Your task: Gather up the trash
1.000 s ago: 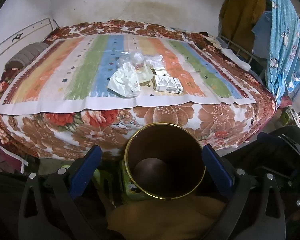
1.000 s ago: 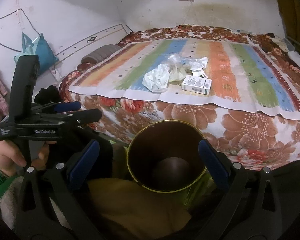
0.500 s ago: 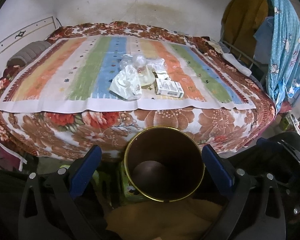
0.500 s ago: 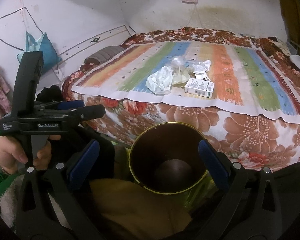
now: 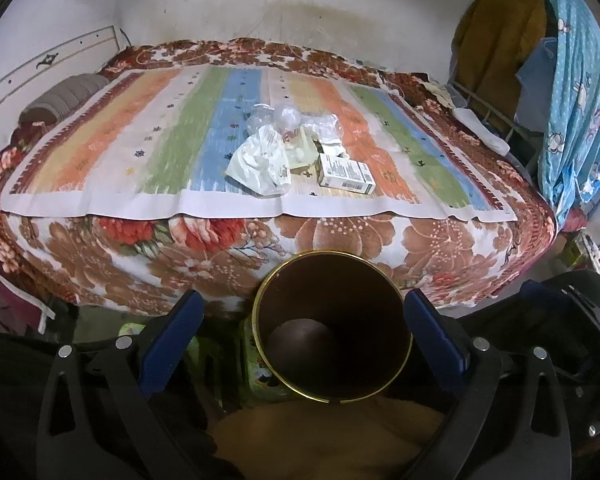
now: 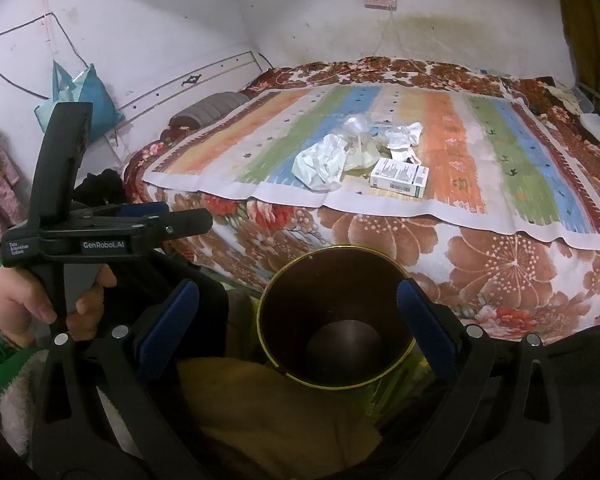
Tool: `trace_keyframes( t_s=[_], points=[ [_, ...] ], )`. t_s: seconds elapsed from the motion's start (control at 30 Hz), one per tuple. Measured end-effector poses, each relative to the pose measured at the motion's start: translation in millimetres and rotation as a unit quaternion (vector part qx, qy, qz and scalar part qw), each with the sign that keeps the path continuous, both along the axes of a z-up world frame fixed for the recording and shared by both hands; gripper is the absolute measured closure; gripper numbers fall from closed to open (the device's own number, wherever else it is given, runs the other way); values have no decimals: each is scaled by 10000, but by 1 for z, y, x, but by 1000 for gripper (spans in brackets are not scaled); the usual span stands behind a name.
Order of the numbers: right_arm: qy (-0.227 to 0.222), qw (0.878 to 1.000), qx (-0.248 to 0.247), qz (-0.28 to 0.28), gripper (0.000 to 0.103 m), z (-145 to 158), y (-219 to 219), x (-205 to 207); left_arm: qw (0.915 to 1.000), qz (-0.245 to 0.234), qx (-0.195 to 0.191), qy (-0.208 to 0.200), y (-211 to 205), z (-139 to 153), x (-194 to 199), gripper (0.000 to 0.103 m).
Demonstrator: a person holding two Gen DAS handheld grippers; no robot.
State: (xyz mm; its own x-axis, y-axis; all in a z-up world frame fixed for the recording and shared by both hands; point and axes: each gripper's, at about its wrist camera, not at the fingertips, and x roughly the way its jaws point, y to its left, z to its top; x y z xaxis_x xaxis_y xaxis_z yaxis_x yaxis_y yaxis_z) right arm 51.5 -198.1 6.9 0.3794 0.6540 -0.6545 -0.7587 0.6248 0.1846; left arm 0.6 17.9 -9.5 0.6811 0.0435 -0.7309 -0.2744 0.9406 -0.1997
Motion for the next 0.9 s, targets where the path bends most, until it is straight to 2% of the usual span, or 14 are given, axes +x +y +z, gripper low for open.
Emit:
trace_keyframes(
  t_s=[0.4, 0.63, 0.77, 0.9],
  points=[
    [94, 9999, -16, 77, 8, 1, 2, 3, 9999, -56, 28, 98, 1, 0, 6, 6],
    [-124, 9988, -346, 310, 8, 12, 14, 16, 9997, -113, -127, 200, 9, 6, 20, 6],
    [-66, 9986, -357, 388, 8, 20, 17, 31, 9997, -97, -11, 204, 15, 16, 30, 6],
    [-254, 9971, -549, 470, 8, 28, 26, 41, 9997, 5, 157, 203, 25, 25, 41, 6]
  ],
)
